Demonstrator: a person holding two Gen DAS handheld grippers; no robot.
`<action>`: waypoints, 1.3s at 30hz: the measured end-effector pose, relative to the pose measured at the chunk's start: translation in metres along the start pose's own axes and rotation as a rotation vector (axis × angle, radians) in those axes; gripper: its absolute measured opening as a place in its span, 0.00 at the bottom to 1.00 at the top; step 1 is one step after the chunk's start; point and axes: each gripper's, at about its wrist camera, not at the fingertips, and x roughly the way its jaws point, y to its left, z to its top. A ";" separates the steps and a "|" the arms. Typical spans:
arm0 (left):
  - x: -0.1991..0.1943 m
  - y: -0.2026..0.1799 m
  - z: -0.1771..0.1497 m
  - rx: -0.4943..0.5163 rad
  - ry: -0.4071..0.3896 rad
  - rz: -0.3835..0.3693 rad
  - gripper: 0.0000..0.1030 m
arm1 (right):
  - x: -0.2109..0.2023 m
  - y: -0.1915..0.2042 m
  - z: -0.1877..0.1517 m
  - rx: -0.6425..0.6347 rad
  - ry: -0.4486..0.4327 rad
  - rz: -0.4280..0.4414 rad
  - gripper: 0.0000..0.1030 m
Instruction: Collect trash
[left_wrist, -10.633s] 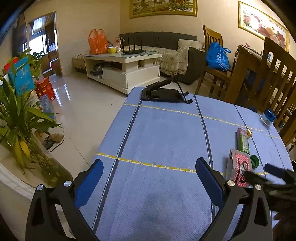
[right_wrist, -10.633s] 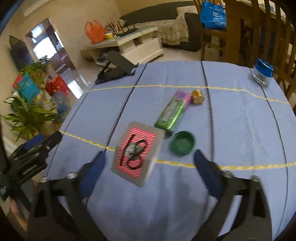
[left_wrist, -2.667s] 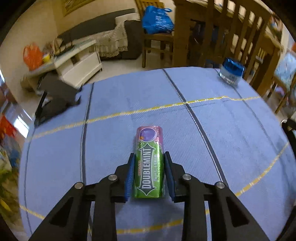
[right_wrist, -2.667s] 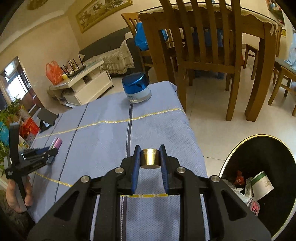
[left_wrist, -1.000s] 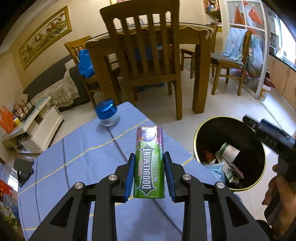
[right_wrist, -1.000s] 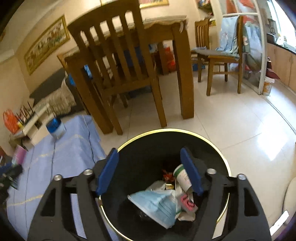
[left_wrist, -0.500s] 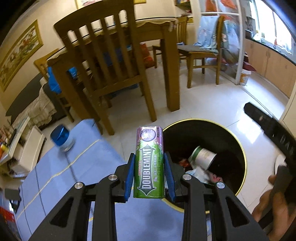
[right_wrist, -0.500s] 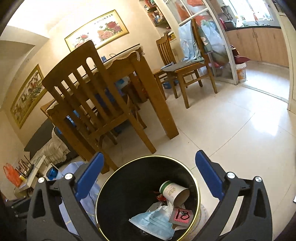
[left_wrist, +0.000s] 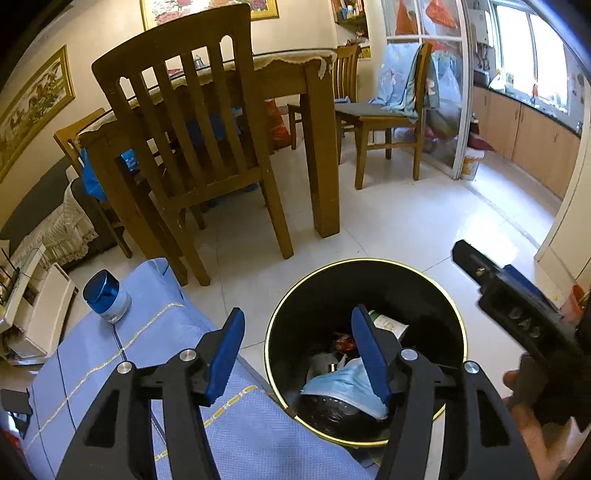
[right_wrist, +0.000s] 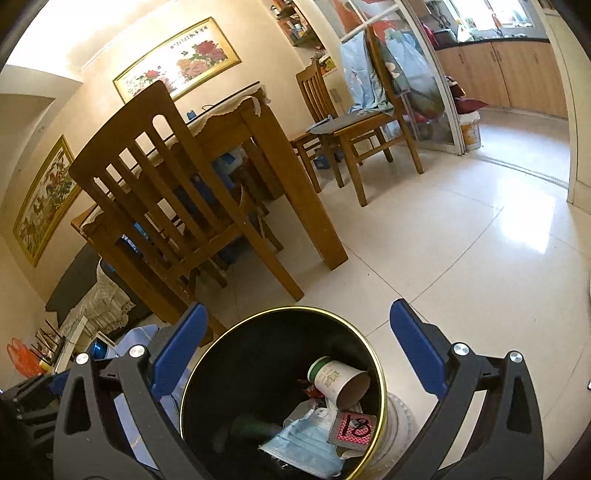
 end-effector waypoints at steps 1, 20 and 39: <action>-0.004 0.002 -0.002 -0.003 -0.005 0.005 0.64 | -0.001 0.003 0.000 -0.013 -0.005 -0.003 0.94; -0.127 0.206 -0.137 -0.406 0.058 0.323 0.94 | 0.001 0.196 -0.086 -0.572 0.284 0.058 0.95; -0.289 0.303 -0.205 -0.664 -0.064 0.583 0.93 | -0.183 0.399 -0.162 -0.837 0.106 0.490 0.95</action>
